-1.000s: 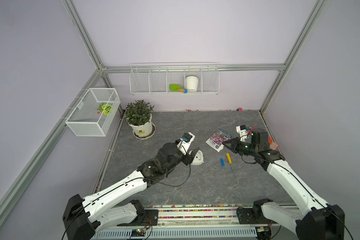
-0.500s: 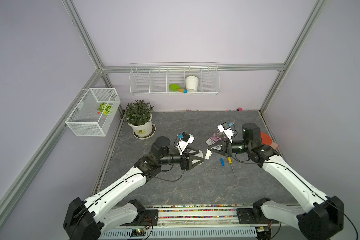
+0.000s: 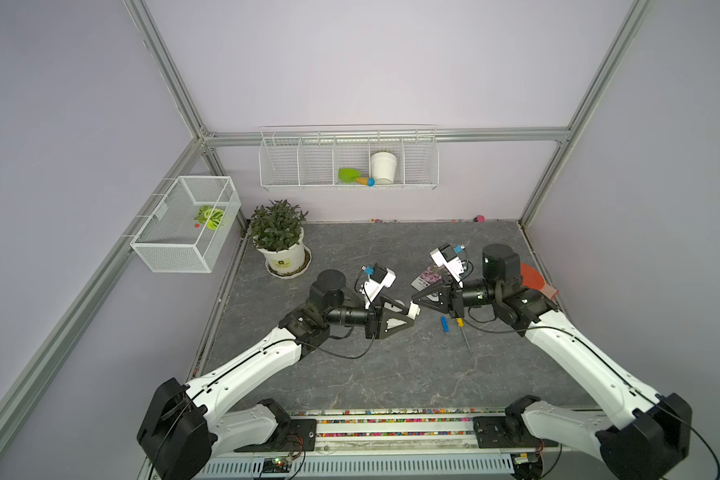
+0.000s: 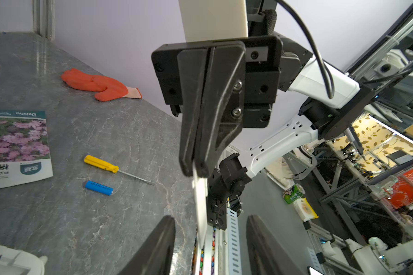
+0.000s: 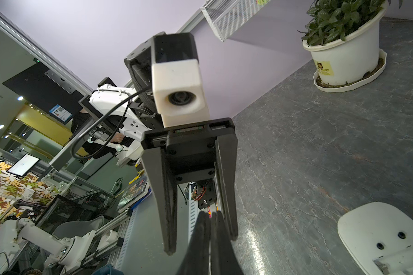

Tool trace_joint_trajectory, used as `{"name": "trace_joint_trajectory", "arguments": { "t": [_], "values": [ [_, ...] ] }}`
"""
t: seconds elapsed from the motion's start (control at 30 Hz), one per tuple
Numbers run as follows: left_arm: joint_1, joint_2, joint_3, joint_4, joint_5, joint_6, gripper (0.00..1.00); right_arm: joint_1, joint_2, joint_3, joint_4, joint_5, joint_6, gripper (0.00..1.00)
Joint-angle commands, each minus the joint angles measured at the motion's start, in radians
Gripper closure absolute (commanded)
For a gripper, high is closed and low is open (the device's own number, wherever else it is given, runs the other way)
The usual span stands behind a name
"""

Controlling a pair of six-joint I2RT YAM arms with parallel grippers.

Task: Remove the battery from the alarm
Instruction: Pick up the cover from the center of the board.

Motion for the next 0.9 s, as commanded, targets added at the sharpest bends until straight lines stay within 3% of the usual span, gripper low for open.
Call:
{"name": "trace_joint_trajectory", "arguments": {
  "t": [0.0,0.3,0.37,0.43,0.57,0.73,0.87],
  "values": [
    [0.006,0.008,0.005,0.033,0.027,-0.005,0.57,0.010,-0.018,0.022,-0.010,-0.010,-0.025,1.00],
    [0.005,0.029,0.008,0.044,0.031,-0.012,0.93,0.015,-0.023,0.026,-0.013,0.006,-0.027,1.00],
    [0.005,0.030,0.003,0.054,0.021,-0.023,1.00,0.015,-0.031,0.028,-0.025,0.021,-0.031,0.94],
    [0.006,0.026,-0.009,0.079,0.008,-0.048,1.00,0.010,-0.052,0.032,-0.054,0.065,-0.034,0.77],
    [0.005,0.006,-0.051,0.154,-0.054,-0.132,1.00,-0.036,-0.113,0.005,-0.066,0.164,0.010,0.55],
    [0.006,-0.013,-0.107,0.238,-0.180,-0.281,1.00,-0.171,-0.174,-0.144,0.250,0.058,0.305,0.48],
    [0.006,-0.013,-0.148,0.330,-0.243,-0.425,1.00,-0.181,-0.162,-0.239,0.473,0.041,0.505,0.48]
  ]
}}
